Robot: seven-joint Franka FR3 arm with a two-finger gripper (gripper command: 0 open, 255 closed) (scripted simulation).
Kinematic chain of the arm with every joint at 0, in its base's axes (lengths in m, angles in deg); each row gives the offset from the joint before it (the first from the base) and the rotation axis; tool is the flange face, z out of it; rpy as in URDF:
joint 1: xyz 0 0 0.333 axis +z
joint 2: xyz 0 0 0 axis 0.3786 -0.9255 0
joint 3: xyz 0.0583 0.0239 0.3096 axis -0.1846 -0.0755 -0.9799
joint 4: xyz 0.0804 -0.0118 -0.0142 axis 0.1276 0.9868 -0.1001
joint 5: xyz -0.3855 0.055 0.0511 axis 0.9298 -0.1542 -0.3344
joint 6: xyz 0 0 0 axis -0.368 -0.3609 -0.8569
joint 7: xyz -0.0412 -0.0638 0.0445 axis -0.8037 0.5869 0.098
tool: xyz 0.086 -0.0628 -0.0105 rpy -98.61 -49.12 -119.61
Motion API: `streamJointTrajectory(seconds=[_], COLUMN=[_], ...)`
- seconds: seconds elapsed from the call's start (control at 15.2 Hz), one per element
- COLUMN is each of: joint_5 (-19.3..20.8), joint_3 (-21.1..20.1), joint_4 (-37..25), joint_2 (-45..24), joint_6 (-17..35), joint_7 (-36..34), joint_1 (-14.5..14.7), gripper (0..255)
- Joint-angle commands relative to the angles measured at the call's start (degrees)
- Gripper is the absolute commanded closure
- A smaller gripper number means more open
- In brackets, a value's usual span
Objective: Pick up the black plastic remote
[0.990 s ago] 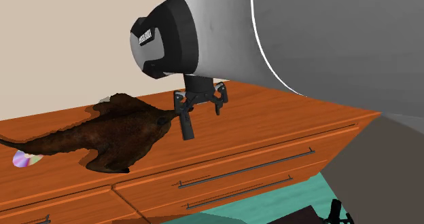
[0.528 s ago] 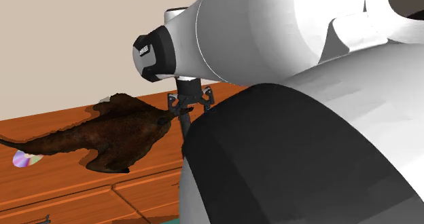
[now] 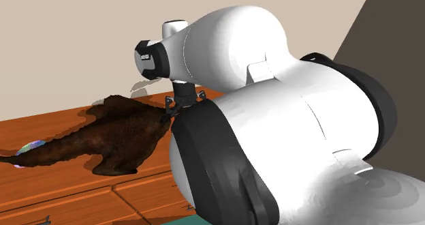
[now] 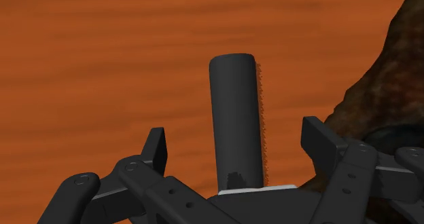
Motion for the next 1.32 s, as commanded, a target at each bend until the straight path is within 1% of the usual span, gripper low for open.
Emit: streamJointTrajectory(seconds=[0.0, 0.33, 0.46, 0.53, 0.66, 0.73, 0.79, 0.92, 1.06, 1.12, 1.19, 1.25], joint_5=[-0.21, -0.47, -0.58, -0.68, -0.76, -0.82, -0.78, -0.77, -0.85, -0.83, -0.83, -0.69], joint_3=[-0.25, 0.09, 0.23, 0.10, -0.16, -0.01, 0.06, 0.18, 0.22, 0.55, 0.55, 0.53], joint_4=[-0.44, -0.17, -0.14, 2.58, 3.79, 6.99, 5.60, 5.81, 9.25, 8.17, 8.17, 14.37], joint_2=[-2.46, -4.93, -4.91, -3.68, -3.09, -0.16, -1.48, -1.05, 1.03, 2.04, 2.04, 5.82], joint_6=[6.93, 9.65, 9.66, 11.15, 11.81, 12.02, 11.94, 11.70, 13.06, 15.03, 15.03, 19.34], joint_7=[-0.10, 0.18, 0.24, -0.02, -0.87, -0.10, 0.08, 0.52, 0.86, 0.83, 0.83, 0.60], joint_1=[0.42, 0.70, 0.80, 1.07, 1.78, 1.18, 1.04, 0.66, 0.44, 0.12, 0.12, 0.57], gripper=[0, 0, 0, 255, 255, 255, 255, 255, 255, 255, 0, 0])
